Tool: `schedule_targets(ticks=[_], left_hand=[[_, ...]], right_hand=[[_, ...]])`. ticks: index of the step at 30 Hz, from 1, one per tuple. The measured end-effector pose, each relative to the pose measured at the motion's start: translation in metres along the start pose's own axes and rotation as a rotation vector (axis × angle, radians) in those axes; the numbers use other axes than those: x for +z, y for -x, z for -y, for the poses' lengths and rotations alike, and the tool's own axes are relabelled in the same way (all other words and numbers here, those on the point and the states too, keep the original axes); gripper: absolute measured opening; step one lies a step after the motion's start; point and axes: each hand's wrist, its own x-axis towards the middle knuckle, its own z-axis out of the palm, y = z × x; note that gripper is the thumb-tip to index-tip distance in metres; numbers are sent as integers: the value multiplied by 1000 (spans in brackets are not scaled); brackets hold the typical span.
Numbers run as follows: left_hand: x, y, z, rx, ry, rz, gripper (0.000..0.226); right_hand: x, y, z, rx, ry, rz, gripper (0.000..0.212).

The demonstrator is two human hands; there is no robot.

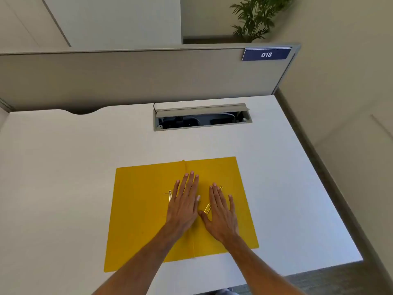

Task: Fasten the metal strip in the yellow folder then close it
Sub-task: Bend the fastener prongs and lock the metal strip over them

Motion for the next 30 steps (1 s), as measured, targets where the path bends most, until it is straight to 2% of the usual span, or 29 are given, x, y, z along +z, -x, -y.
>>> schedule_targets(ticks=[6, 10, 15, 18, 21, 24, 30], left_hand=[[8, -18, -9, 138, -25, 112, 59], [11, -26, -17, 166, 9, 129, 56], [14, -31, -20, 225, 70, 144, 61], [15, -34, -20, 235, 109, 155, 59], [16, -35, -21, 252, 94, 197, 59], [18, -35, -20, 295, 75, 229, 55], [15, -37, -14, 284, 125, 232, 34]], right_hand=[[4, 5, -25, -122, 43, 88, 80], [2, 8, -44, -226, 32, 145, 76], [-5, 10, -57, -322, -33, 131, 81], [-9, 15, -59, -207, -86, -62, 71], [-5, 22, -60, 21, -148, -291, 39], [0, 26, -54, 156, -129, -273, 29], [3, 27, -46, 175, -75, -272, 11]])
